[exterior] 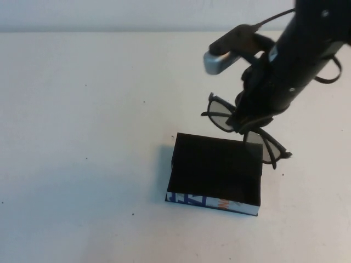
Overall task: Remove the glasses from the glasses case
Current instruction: Pick up the glasses from the glasses case, then place the glasses on the table
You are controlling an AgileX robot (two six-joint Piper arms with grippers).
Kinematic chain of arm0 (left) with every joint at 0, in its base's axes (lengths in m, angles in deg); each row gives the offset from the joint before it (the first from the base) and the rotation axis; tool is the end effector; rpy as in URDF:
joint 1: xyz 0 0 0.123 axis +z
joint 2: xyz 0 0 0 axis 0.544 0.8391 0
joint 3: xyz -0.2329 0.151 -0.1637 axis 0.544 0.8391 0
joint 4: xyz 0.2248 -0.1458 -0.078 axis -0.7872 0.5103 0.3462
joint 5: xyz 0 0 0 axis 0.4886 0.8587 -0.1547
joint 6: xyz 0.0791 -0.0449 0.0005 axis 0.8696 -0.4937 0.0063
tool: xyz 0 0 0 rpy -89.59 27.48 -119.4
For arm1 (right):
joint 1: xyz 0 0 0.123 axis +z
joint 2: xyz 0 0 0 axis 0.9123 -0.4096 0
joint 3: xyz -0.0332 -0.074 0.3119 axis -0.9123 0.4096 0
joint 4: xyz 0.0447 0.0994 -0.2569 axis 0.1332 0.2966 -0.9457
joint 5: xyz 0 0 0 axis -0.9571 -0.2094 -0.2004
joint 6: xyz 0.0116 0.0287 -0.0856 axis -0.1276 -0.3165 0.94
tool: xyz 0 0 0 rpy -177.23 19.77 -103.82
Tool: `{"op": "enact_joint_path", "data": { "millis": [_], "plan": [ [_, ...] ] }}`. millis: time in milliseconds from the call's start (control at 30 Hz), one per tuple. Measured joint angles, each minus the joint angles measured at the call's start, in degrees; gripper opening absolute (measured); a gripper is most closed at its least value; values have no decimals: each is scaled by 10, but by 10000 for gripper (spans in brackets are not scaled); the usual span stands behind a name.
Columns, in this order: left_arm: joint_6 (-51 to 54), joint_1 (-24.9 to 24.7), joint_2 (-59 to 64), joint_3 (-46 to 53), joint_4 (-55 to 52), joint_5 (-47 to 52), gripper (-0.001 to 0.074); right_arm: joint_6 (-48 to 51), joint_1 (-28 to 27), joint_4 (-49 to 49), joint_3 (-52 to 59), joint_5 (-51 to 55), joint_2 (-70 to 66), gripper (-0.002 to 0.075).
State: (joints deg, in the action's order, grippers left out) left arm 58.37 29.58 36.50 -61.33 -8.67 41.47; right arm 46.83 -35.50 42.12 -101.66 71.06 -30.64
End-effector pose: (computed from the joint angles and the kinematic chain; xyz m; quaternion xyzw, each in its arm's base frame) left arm 0.0427 -0.0030 0.1731 0.0528 0.7970 0.0011 0.6017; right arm 0.3412 0.2065 0.3669 -0.4011 0.8985 0.0527 0.1704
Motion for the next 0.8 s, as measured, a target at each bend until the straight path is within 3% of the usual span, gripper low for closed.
{"op": "enact_joint_path", "data": {
  "millis": [133, 267, 433, 600, 800],
  "plan": [
    [0, 0, 0, 0, 0, 0, -4, -37, -66, 82, 92, 1, 92, 10],
    [0, 0, 0, 0, 0, 0, -4, -70, -146, 96, 226, -4, 178, 10],
    [0, 0, 0, 0, 0, 0, -4, -125, -231, 96, 383, -137, 245, 10],
    [0, 0, 0, 0, 0, 0, -5, -142, -246, 99, 464, -234, 234, 10],
    [0, 0, 0, 0, 0, 0, -4, -146, -247, 114, 473, -304, 170, 10]
  ]
}}
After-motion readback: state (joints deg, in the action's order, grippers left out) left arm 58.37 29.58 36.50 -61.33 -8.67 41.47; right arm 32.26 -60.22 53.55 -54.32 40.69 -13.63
